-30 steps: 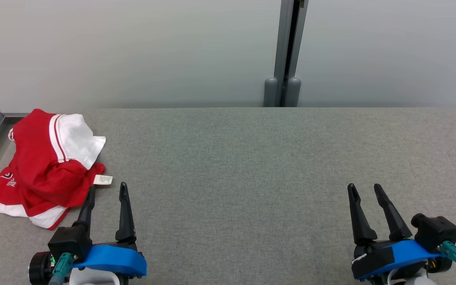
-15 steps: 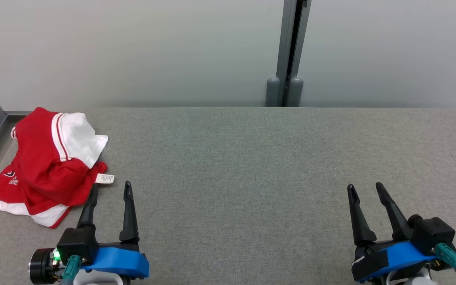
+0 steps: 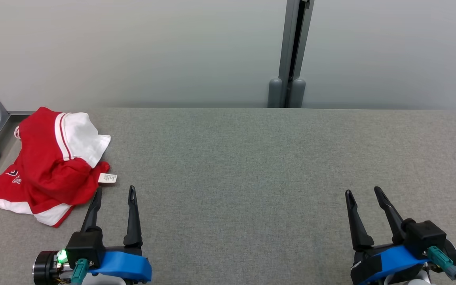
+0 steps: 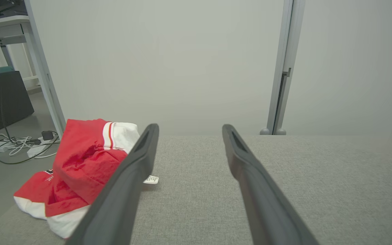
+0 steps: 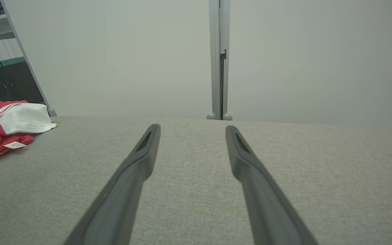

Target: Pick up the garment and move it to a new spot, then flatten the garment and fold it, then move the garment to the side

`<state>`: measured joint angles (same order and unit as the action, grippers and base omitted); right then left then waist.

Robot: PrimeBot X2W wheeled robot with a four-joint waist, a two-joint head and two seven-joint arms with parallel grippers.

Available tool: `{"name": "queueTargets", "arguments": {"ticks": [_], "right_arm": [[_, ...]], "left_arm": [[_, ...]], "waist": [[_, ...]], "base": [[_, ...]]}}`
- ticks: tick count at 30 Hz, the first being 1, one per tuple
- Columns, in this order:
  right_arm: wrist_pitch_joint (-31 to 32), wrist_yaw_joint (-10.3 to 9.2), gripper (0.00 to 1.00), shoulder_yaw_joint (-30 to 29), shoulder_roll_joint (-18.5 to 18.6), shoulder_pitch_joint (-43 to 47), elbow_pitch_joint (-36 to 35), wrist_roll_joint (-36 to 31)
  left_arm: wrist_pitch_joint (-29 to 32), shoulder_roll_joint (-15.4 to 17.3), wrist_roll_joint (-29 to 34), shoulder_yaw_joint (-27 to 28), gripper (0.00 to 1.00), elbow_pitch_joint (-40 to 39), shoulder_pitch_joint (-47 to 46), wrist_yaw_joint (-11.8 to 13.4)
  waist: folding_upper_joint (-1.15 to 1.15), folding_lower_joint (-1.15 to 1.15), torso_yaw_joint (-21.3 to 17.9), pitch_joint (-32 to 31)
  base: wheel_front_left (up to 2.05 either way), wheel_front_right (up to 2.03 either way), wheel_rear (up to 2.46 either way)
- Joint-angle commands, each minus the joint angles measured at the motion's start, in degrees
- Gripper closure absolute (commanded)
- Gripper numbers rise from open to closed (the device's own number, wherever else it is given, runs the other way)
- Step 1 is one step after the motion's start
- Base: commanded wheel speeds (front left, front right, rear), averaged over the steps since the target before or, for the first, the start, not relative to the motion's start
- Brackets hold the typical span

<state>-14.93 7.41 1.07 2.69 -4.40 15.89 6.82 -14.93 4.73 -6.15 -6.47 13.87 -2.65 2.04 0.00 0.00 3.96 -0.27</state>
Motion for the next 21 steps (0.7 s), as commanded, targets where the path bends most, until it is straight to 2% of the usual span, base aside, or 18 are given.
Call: {"name": "queueTargets", "arguments": {"ticks": [1, 21], "right_arm": [[-0.4, 0.15, 0.00, 0.0, 0.4, -0.5, 0.3, -0.4], [-0.3, 0.15, 0.00, -0.1, 0.3, -0.8, 0.8, 0.5]], "left_arm": [[-0.3, -0.1, 0.5, 0.0, 0.00, 0.3, -0.4, 0.1], [-0.3, -0.3, 0.5, 0.9, 0.00, 1.6, -1.2, -0.4]], "waist": [[0.00, 0.00, 0.0, 0.0], [0.00, 0.00, 1.1, -0.2]], "base": [[0.00, 0.00, 0.00], [0.00, 0.00, 0.00]]}}
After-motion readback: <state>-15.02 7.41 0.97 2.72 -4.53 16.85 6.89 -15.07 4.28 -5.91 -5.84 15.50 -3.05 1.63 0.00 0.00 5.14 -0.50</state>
